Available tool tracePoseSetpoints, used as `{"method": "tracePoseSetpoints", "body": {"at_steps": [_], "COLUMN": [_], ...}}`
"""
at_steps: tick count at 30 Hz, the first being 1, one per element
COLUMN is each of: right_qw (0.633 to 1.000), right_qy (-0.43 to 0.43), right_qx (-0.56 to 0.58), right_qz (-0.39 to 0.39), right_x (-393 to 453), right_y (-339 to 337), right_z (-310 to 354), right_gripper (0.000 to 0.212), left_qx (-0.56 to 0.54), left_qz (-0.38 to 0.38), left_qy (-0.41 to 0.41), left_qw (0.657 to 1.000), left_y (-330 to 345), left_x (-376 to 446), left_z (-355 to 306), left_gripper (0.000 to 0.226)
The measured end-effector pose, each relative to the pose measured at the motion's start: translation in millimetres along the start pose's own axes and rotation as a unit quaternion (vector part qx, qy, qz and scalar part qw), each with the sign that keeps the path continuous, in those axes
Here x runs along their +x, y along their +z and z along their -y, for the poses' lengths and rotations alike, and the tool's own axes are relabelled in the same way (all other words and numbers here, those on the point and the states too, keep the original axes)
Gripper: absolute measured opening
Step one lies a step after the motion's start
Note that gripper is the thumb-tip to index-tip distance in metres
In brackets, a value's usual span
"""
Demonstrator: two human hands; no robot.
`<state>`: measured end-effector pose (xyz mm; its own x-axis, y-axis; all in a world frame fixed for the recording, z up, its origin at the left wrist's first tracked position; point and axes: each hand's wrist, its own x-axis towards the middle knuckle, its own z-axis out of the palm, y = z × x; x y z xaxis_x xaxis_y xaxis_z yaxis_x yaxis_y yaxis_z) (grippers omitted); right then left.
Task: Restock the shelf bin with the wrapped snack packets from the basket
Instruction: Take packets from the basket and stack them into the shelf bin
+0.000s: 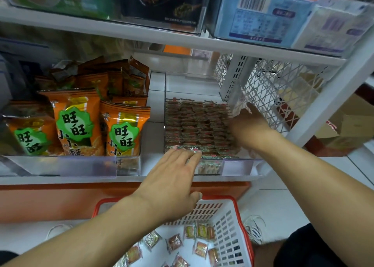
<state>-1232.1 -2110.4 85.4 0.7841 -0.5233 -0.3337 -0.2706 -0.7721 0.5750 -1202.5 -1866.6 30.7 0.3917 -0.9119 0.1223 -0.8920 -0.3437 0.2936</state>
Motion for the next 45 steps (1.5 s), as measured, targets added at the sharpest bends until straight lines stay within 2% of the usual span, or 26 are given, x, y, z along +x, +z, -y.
{"method": "tracePoseSetpoints", "body": {"at_steps": [3, 6, 11, 15, 19, 25, 27, 30, 31, 32, 33, 34, 36, 37, 39, 40, 42, 44, 45], "right_qw": [1.0, 0.999, 0.998, 0.998, 0.995, 0.996, 0.994, 0.968, 0.956, 0.946, 0.932, 0.915, 0.876, 0.865, 0.854, 0.852, 0.859, 0.871, 0.876], "right_qy": [-0.003, -0.021, -0.021, -0.013, -0.002, 0.018, 0.028, 0.025, 0.007, -0.036, -0.106, -0.191, -0.327, -0.356, -0.353, -0.335, -0.288, -0.246, -0.23], "right_qx": [-0.003, -0.026, -0.007, -0.012, -0.028, -0.004, -0.007, -0.006, 0.048, 0.134, 0.233, 0.305, 0.354, 0.339, 0.284, 0.259, 0.239, 0.226, 0.225], "right_qz": [-0.017, -0.011, -0.062, -0.068, -0.099, -0.093, -0.107, -0.251, -0.288, -0.292, -0.255, -0.184, 0.0, 0.098, 0.257, 0.307, 0.35, 0.361, 0.359], "right_x": [-1, -1, 0, -3, -8, -18, -30, -52, -62, -72, -81, -87, -96, -96, -91, -88, -83, -83, -86], "right_y": [2, 5, 8, 7, 13, 5, 0, -16, -21, -22, -21, -12, 23, 50, 113, 148, 210, 263, 285], "right_z": [1, 3, -1, -3, 1, 6, 9, 9, 12, 17, 24, 37, 76, 99, 150, 175, 216, 246, 255], "right_gripper": [0.05, 0.044, 0.019, 0.048, 0.028, 0.044, 0.046, 0.026, 0.018, 0.01, 0.004, 0.003, 0.003, 0.005, 0.022, 0.031, 0.039, 0.034, 0.031], "left_qx": [0.001, 0.0, 0.01, 0.013, 0.022, -0.004, -0.018, -0.035, -0.048, -0.066, -0.087, -0.105, -0.112, -0.106, -0.098, -0.098, -0.095, -0.091, -0.089], "left_qz": [-0.008, -0.014, -0.015, -0.001, 0.006, 0.003, -0.03, -0.088, -0.082, -0.047, 0.015, 0.093, 0.256, 0.333, 0.449, 0.482, 0.505, 0.495, 0.488], "left_qy": [0.003, 0.004, 0.0, 0.0, 0.001, 0.022, 0.041, 0.082, 0.083, 0.065, 0.028, -0.021, -0.129, -0.178, -0.241, -0.253, -0.26, -0.269, -0.27], "left_qw": [1.0, 1.0, 1.0, 1.0, 1.0, 1.0, 0.999, 0.992, 0.992, 0.995, 0.996, 0.99, 0.952, 0.92, 0.855, 0.833, 0.818, 0.821, 0.825], "left_y": [2, 3, 4, 4, 5, -3, -8, -13, -9, -1, 12, 30, 75, 98, 142, 162, 196, 225, 238], "left_x": [0, -2, -3, -3, -2, -7, -14, -25, -30, -37, -45, -57, -86, -103, -133, -146, -164, -176, -180], "left_z": [1, 2, 1, 1, 1, 2, 2, 3, 7, 11, 18, 29, 52, 62, 81, 87, 92, 93, 92], "left_gripper": [0.096, 0.095, 0.093, 0.093, 0.094, 0.093, 0.083, 0.044, 0.033, 0.026, 0.024, 0.027, 0.041, 0.05, 0.063, 0.059, 0.037, 0.017, 0.017]}}
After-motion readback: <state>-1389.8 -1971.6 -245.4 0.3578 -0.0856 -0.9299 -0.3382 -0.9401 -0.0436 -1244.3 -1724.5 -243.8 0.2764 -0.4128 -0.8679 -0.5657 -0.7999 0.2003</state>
